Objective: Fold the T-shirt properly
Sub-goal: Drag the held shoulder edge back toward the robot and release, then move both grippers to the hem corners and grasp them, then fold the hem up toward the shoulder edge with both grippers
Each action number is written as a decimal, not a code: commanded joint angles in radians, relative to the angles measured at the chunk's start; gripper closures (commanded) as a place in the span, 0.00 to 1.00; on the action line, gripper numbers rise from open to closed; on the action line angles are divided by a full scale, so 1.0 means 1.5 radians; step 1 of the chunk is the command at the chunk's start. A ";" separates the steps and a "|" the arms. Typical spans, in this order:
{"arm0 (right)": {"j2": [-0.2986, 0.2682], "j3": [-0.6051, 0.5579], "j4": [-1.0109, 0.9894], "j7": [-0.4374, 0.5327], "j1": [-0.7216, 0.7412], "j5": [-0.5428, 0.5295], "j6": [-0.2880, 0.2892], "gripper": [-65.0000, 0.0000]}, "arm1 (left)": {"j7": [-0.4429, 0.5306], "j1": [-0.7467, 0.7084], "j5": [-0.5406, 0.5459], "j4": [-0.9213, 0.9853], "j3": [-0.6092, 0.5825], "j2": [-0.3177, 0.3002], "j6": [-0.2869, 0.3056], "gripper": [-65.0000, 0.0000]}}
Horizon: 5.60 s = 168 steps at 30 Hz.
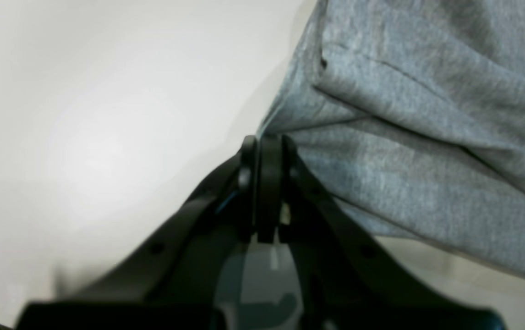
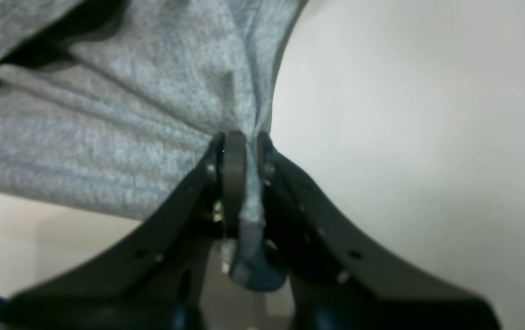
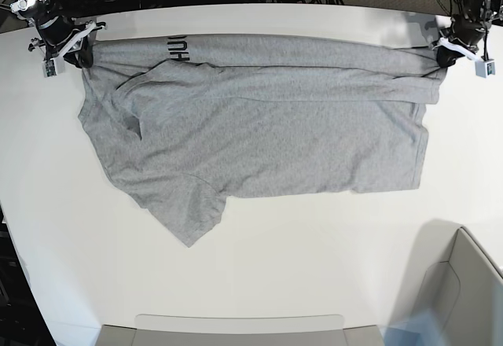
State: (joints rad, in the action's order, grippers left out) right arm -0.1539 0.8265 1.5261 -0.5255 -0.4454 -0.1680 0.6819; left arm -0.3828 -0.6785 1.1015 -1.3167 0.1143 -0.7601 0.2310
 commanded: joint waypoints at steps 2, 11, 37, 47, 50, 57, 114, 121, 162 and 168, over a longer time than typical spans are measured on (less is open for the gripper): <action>0.001 0.003 -0.005 -0.064 0.001 0.092 0.011 1.00 | -0.114 -0.030 -0.063 0.021 -0.016 0.002 -0.075 1.00; 0.018 0.003 -0.002 -0.064 0.021 0.122 0.011 0.82 | -0.089 -0.060 -0.065 0.002 -0.010 0.001 -0.075 0.90; 0.078 0.143 0.200 -0.067 0.133 0.128 0.011 0.58 | -0.159 -0.197 -0.066 -0.251 0.218 0.013 -0.075 0.76; 0.113 0.124 0.200 -0.065 0.159 0.193 0.011 0.58 | -0.255 -0.108 -0.068 -0.254 0.219 0.040 -0.075 0.76; 0.127 0.124 0.202 -0.065 0.178 0.201 0.011 0.58 | -0.255 -0.107 -0.068 -0.256 0.220 0.040 -0.076 0.75; 0.130 0.122 0.219 -0.064 0.212 0.218 0.011 0.58 | -0.200 -0.114 -0.067 -0.317 0.287 0.085 -0.037 0.76; 0.154 -0.268 0.033 -0.108 0.389 0.325 0.011 0.57 | -0.400 0.303 -0.485 -0.321 0.152 0.289 0.128 0.76; 0.124 -0.267 -0.124 -0.170 0.550 0.328 0.011 0.57 | -0.400 0.303 -0.485 -0.321 0.152 0.289 0.128 0.76; 0.053 -0.268 -0.673 0.000 0.690 0.326 0.011 0.58 | -0.380 0.620 -0.486 0.046 0.129 0.156 0.129 0.53; 0.052 -0.268 -0.673 0.000 0.688 0.327 0.011 0.58 | -0.262 0.701 -0.485 0.259 -0.005 0.102 0.196 0.53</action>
State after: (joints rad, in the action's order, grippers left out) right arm -0.0658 0.4278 0.5255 -0.4252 0.5949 0.2378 0.6819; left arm -0.7971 0.3447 0.3664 -0.9188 0.1017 -0.5751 0.5377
